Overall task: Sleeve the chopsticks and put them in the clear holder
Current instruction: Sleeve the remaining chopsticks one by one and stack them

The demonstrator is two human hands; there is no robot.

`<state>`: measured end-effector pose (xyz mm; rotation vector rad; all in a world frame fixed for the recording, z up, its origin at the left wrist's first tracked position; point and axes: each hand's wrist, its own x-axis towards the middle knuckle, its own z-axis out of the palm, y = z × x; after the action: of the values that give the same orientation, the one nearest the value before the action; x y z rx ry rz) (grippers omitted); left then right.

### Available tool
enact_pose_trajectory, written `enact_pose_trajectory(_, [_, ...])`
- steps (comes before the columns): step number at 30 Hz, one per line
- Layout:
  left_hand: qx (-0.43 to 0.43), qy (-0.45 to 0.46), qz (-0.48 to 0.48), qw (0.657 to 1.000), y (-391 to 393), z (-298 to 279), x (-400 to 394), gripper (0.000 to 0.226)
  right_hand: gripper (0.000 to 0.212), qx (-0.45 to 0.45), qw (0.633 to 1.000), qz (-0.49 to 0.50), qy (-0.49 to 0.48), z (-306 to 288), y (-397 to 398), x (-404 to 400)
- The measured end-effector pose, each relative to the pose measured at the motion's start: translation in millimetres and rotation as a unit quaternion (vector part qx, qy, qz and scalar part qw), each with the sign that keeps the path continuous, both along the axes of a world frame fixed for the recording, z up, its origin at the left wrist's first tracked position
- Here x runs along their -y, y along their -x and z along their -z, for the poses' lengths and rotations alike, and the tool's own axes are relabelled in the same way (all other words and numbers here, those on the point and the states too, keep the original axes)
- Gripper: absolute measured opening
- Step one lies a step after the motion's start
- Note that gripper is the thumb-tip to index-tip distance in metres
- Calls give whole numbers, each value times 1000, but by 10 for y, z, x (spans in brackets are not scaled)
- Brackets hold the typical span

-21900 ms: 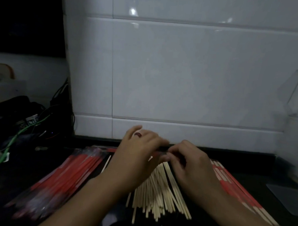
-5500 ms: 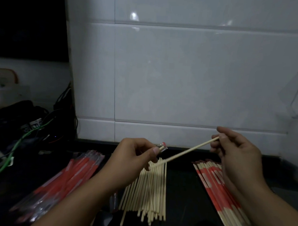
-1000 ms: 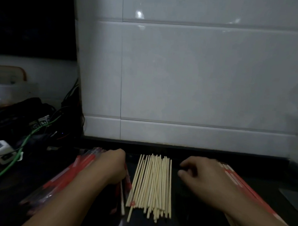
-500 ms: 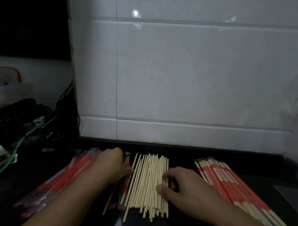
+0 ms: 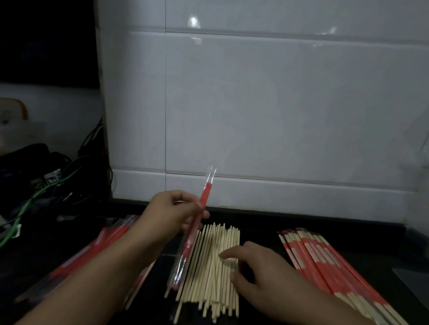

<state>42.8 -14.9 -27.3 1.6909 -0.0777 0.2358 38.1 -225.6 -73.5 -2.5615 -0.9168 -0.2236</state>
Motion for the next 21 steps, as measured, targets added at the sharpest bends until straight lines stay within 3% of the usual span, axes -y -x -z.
enact_pose_trajectory(4, [44, 25, 32, 998, 88, -22, 109, 14, 30, 7, 999, -43, 18, 2, -24, -34])
enact_pose_trajectory(8, [104, -60, 30, 992, 147, -13, 205, 21, 36, 44, 993, -82, 66, 20, -53, -10])
enact_pose_trajectory(11, [126, -67, 27, 989, 173, -32, 232, 18, 44, 102, 980, -94, 143, -16, -56, -16])
enact_pose_trajectory(15, [135, 7, 18, 991, 217, -74, 253, 10, 35, 177, 955, -122, 204, -70, -46, -45])
enact_pose_trajectory(17, [124, 60, 4, 990, 230, -105, 239, 19, 22, 201, 946, -123, 221, -69, -27, -52])
enact_pose_trajectory(21, [108, 139, -89, 980, 190, -126, 143, 22, 14, 218, 941, -117, 231, -53, -32, -39])
